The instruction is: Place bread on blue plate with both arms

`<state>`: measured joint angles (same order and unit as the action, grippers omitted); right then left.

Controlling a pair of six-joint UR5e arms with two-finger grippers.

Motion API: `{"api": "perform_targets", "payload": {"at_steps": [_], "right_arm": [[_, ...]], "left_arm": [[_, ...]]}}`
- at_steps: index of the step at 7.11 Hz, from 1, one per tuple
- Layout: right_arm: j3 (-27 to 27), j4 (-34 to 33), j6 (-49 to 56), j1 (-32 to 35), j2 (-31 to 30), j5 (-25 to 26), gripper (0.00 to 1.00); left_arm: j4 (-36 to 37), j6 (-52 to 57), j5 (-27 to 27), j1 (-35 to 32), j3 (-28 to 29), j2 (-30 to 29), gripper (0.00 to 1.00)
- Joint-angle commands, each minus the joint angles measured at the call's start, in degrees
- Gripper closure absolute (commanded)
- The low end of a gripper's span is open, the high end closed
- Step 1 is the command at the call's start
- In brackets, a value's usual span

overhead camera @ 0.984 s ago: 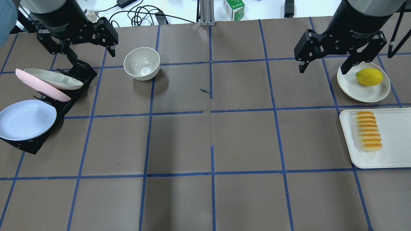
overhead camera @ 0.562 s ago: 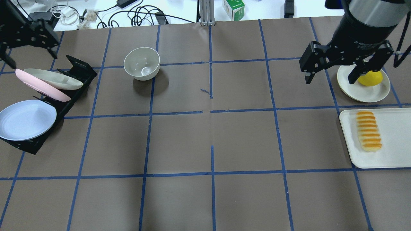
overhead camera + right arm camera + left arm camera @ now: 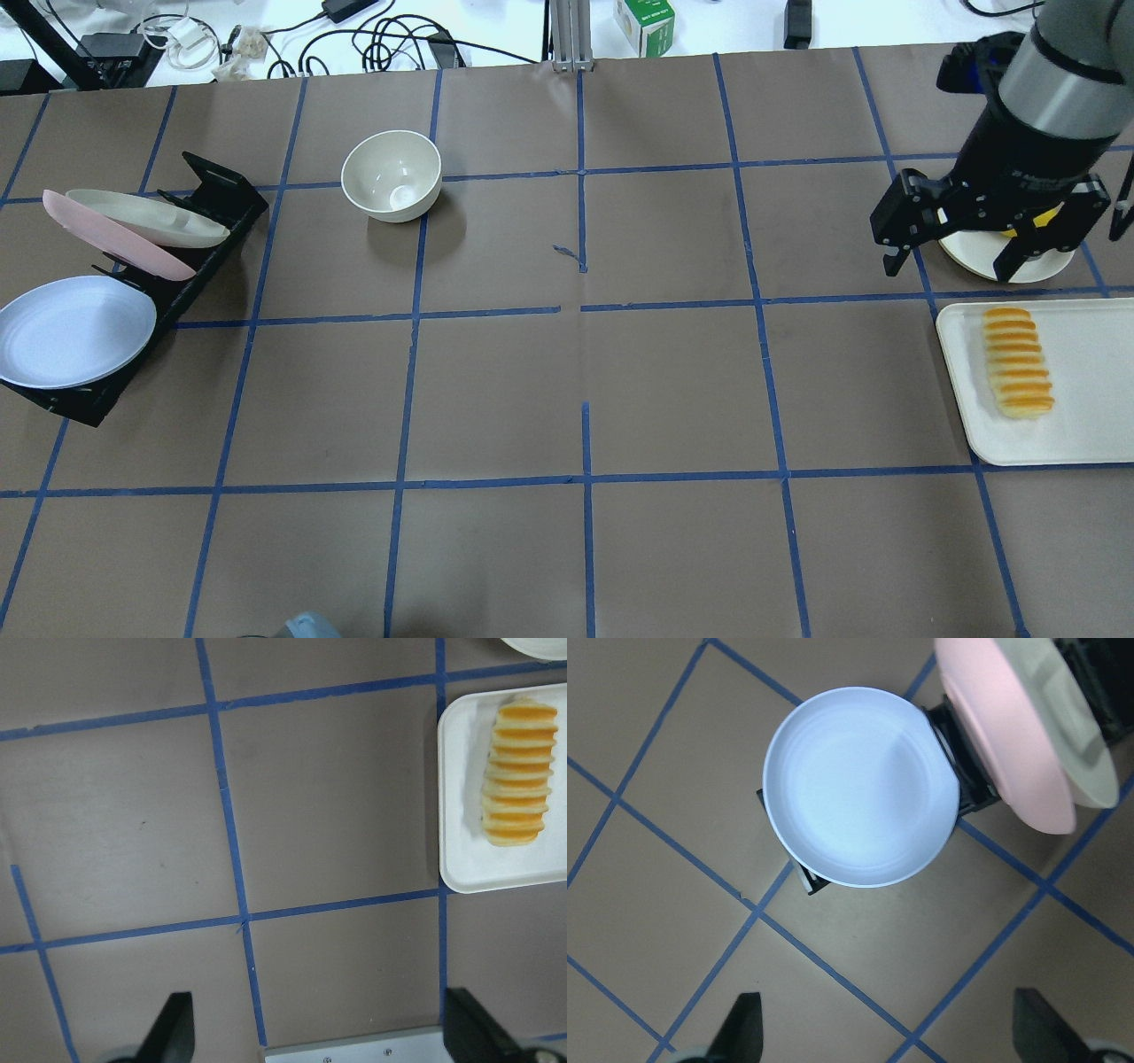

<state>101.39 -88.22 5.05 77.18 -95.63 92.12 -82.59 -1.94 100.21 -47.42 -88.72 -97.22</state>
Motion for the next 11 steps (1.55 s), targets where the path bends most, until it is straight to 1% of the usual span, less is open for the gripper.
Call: {"api": "perform_targets", "payload": {"at_steps": [1, 2, 3, 4, 5, 6, 7, 8, 9, 10, 11], "right_arm": [[20.15, -22.23, 17.06, -15.38, 0.35, 0.51, 0.0], [26.17, -30.35, 27.45, -26.09, 0.88, -0.18, 0.0], [26.23, -34.44, 32.34, -28.81, 5.06, -0.1, 0.0], [25.27, -39.61, 33.35, -28.84, 10.58, -0.1, 0.0], [24.39, -47.67, 34.75, -28.92, 16.64, 0.68, 0.0], [23.34, -50.45, 36.33, -28.93, 18.96, 1.82, 0.0], [23.16, -50.21, 36.17, -28.84, 19.25, 0.96, 0.0], [23.16, -50.21, 35.82, -28.75, 18.99, -0.18, 0.0], [23.07, -50.21, 35.82, -28.58, 18.81, -1.84, 0.0], [22.46, -50.12, 35.73, -27.79, 18.2, -2.21, 0.0], [21.23, -47.42, 35.73, -26.74, 17.33, -2.21, 0.0]], "left_arm": [[10.99, 0.27, -0.02, 4.52, -6.43, -5.41, 0.0], [14.27, 0.09, -0.28, 6.27, -10.21, -7.0, 0.0], [20.3, -0.43, -0.28, 7.42, -12.86, -7.8, 0.06], [21.41, -0.52, -0.28, 7.69, -14.1, -8.51, 0.06], [21.5, -0.61, -0.28, 7.69, -14.2, -9.21, 0.08], [21.59, -0.7, -0.37, 7.69, -14.11, -9.39, 0.13], [21.94, -0.7, -0.37, 7.69, -14.2, -10.0, 0.27], [22.73, -0.7, -0.37, 7.69, -14.2, -10.53, 0.29], [22.82, -0.7, -2.63, 8.21, -14.03, -11.32, 0.36], [23.17, -0.7, -3.27, 9.18, -13.85, -12.11, 0.43], [23.18, -0.7, -3.18, 9.19, -13.59, -12.29, 0.61]]}}
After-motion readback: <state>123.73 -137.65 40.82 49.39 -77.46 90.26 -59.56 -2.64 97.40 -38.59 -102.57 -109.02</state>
